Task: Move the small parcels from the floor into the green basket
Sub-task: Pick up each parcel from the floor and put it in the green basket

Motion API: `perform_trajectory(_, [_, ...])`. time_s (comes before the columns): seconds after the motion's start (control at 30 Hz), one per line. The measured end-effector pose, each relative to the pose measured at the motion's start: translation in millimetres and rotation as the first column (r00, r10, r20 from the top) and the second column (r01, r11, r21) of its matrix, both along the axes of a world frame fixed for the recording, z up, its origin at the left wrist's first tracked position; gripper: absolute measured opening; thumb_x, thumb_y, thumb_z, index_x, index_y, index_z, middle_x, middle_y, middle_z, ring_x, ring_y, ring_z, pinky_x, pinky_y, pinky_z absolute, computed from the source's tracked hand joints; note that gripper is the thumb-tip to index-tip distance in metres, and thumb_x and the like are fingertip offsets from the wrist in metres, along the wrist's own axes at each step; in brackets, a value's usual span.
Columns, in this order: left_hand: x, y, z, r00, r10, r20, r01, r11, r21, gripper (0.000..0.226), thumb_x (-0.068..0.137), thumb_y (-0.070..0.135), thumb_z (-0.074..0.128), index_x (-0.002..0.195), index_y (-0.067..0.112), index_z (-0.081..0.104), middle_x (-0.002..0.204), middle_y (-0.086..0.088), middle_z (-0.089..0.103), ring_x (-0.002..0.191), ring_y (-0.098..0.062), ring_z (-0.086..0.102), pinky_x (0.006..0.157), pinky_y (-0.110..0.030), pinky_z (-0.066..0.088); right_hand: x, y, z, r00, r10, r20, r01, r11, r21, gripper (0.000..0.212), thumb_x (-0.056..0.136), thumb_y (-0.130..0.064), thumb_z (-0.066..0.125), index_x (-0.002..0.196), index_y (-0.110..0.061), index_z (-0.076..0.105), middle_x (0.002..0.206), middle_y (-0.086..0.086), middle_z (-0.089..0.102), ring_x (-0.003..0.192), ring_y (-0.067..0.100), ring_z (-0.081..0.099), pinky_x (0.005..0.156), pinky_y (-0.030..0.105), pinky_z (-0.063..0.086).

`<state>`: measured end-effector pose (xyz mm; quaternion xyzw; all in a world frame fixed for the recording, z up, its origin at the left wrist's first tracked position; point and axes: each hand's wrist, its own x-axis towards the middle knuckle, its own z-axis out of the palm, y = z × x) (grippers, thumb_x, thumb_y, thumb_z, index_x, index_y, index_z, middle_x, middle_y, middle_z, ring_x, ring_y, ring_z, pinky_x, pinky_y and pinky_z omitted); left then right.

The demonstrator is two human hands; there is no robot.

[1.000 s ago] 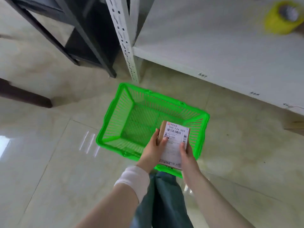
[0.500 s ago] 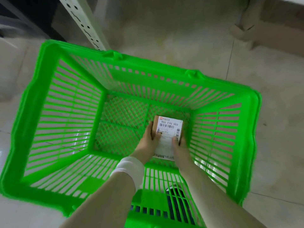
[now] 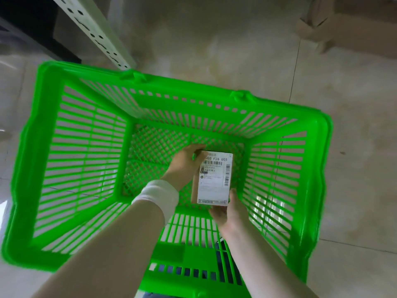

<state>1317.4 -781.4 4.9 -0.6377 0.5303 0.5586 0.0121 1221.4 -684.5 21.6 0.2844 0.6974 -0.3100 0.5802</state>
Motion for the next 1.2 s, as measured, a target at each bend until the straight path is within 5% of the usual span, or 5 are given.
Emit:
perform_trajectory(0.23, [26.1,22.7,15.8,0.957,0.280,0.074,-0.286,0.953,0.103,0.040,0.093,0.040,0.046,0.124,0.017,0.055,0.106,-0.002,0.064,0.083,-0.024,0.063,0.080,-0.038,0.053,-25.1,-31.3,24.4,0.868,0.347,-0.356,-0.398,0.914,-0.077,0.027,0.097,-0.029,0.040,0.097,-0.010,0.059,0.085,0.001,0.059,0.081,0.016,0.055,0.080,0.036,0.050])
perform_trajectory(0.47, [9.3,25.1,0.7,0.944,0.328,0.027,-0.329,0.932,0.151,0.044,0.091,0.047,0.045,0.127,0.022,0.053,0.124,-0.003,0.064,0.109,-0.025,0.062,0.098,-0.042,0.049,-44.4,-60.0,6.7,0.598,0.543,-0.589,-0.677,0.736,-0.010,0.036,0.098,-0.030,0.035,0.113,-0.005,0.057,0.109,0.012,0.062,0.089,0.021,0.054,0.062,0.024,0.036])
perform_trajectory(0.77, [-1.7,29.2,-16.7,0.931,0.364,-0.029,-0.356,0.921,0.159,0.048,0.092,0.048,0.042,0.134,0.025,0.046,0.134,0.001,0.056,0.121,-0.023,0.054,0.105,-0.043,0.043,-45.1,-61.3,-9.4,0.586,0.581,-0.565,-0.713,0.700,-0.020,0.054,0.097,-0.031,0.042,0.147,-0.016,0.028,0.154,0.003,0.030,0.140,0.023,0.032,0.115,0.042,0.028])
perform_trajectory(0.97, [0.4,27.3,1.5,0.891,0.454,-0.007,-0.443,0.872,0.207,0.058,0.093,0.045,0.040,0.145,0.022,0.026,0.151,-0.003,0.035,0.138,-0.025,0.037,0.112,-0.047,0.033,-39.9,-58.0,18.7,0.612,0.551,-0.568,-0.701,0.710,-0.066,0.068,0.095,-0.032,0.047,0.151,-0.018,0.011,0.159,0.002,0.017,0.145,0.022,0.021,0.119,0.040,0.020])
perform_trajectory(1.2, [-10.6,44.6,164.6,0.891,0.445,0.088,-0.453,0.879,0.150,0.047,0.099,0.032,0.032,0.138,0.007,0.040,0.142,-0.010,0.046,0.131,-0.030,0.045,0.109,-0.041,0.037,-30.6,-21.4,181.7,0.665,0.514,-0.542,-0.679,0.718,-0.153,0.054,0.095,-0.033,0.048,0.144,-0.014,0.035,0.151,0.006,0.036,0.138,0.021,0.035,0.109,0.027,0.027])
